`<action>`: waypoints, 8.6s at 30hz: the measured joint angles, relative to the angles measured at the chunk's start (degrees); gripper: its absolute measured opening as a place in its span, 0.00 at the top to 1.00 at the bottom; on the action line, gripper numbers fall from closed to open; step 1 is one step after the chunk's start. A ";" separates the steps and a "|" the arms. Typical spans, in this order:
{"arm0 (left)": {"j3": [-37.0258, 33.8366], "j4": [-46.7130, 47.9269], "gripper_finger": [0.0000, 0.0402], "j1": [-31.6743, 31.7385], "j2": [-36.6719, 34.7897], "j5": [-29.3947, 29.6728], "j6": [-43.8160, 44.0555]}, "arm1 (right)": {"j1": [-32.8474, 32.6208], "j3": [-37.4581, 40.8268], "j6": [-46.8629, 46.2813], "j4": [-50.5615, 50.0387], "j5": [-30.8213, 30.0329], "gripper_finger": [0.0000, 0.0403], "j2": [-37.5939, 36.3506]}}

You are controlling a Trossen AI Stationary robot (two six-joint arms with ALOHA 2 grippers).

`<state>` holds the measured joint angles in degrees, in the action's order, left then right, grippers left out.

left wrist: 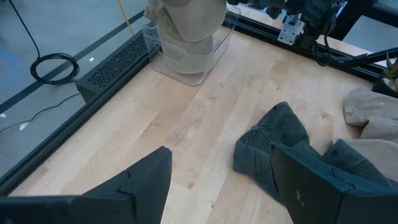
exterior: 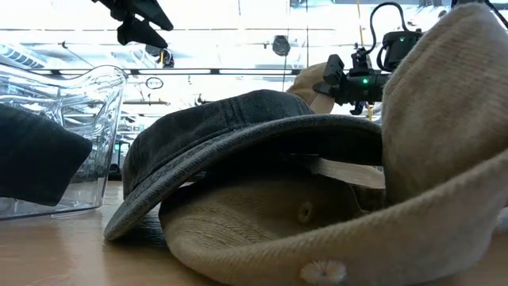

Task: Pick & Place hat
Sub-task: Put the brown cap into the top transparent bin

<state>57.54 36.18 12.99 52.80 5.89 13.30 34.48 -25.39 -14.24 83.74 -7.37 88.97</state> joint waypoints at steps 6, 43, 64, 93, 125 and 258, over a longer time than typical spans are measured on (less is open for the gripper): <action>0.00 0.00 0.33 0.00 0.00 0.00 0.00 | -0.02 -0.11 0.60 3.12 -0.03 0.98 -0.07; 0.00 0.00 0.33 -0.01 0.00 -0.02 0.00 | -0.23 0.00 9.50 -22.93 -12.63 0.54 -13.39; 0.00 0.00 0.33 0.00 0.02 -0.02 0.00 | -9.00 0.02 16.67 -44.69 -28.55 0.73 -27.15; 0.02 -0.08 0.33 -0.01 0.01 -0.02 0.00 | -24.40 -29.62 19.65 -80.24 -23.85 1.00 -16.85; 0.02 0.60 0.33 -0.09 0.02 -1.55 0.95 | -27.26 -60.65 60.24 -111.44 -26.90 0.62 17.79; 0.02 -7.84 0.33 -3.44 0.04 -1.31 -0.62 | -20.35 17.23 -9.10 -5.37 -28.22 0.97 -31.80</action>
<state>57.56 28.35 9.55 52.84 4.58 12.68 14.13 -8.15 -23.33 78.37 -35.59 57.17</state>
